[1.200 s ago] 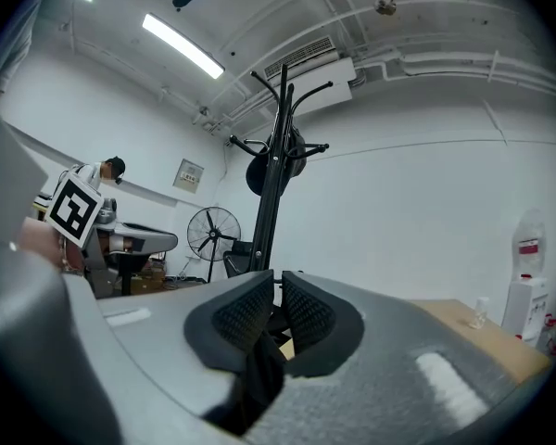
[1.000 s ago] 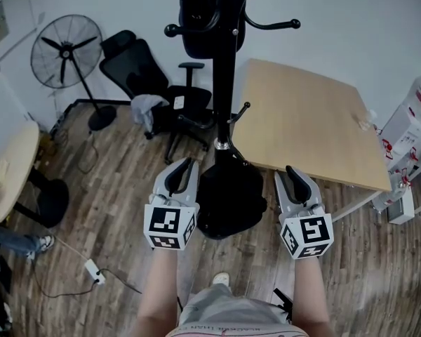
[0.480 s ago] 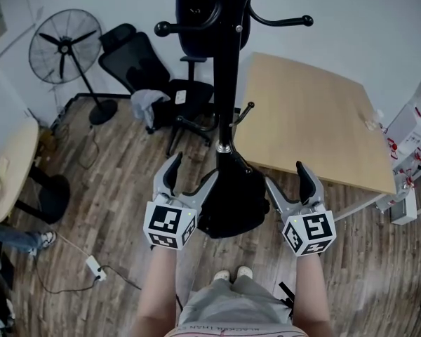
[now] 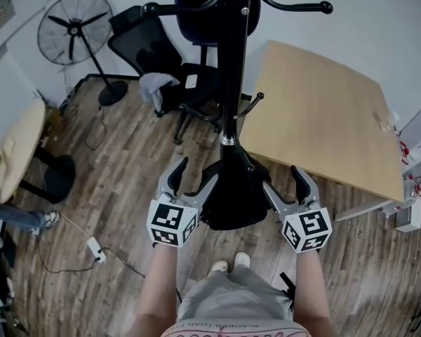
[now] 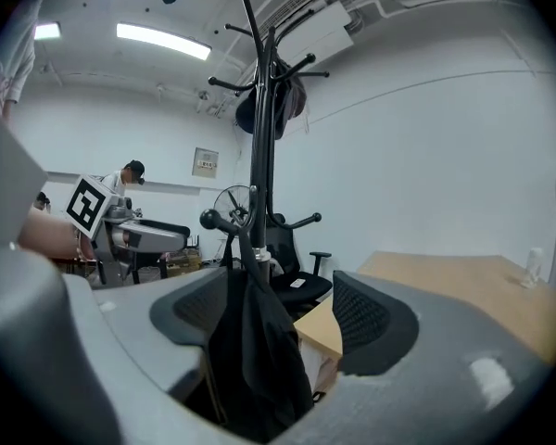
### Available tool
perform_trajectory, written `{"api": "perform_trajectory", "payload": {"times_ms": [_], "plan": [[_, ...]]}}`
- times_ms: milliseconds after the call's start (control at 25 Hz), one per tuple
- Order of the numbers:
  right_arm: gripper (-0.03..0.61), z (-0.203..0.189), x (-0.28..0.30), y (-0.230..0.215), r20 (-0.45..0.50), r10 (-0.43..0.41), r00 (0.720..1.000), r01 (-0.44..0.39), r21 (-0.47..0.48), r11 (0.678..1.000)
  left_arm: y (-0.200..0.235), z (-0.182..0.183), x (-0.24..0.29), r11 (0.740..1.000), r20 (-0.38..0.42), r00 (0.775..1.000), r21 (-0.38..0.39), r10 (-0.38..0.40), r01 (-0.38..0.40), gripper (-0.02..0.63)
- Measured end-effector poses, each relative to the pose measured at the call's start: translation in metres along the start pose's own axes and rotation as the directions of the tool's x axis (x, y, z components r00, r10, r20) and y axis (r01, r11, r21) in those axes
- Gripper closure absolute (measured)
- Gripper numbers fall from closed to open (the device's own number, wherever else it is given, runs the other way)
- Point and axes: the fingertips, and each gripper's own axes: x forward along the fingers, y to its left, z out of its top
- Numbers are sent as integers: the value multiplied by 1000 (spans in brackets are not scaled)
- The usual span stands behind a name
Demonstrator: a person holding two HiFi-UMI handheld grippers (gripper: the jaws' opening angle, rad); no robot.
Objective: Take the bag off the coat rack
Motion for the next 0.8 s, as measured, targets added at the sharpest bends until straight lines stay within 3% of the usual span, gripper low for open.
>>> {"api": "perform_trajectory", "payload": {"times_ms": [240,400,800], "plan": [[230,-38,15,0,-83,68,994,-66,20,998,-9,-40,8,1000,-90,996,-23,3,-5,282],[270,-62,22,1,-138,101,985,-97,34,995,-12,-66,10,999,-145,989,-51,2,-10,293],[318,-107,52,3,-269,203,941,-196,52,979,-19,-115,22,996,-275,961,-92,-33,7,377]]}}
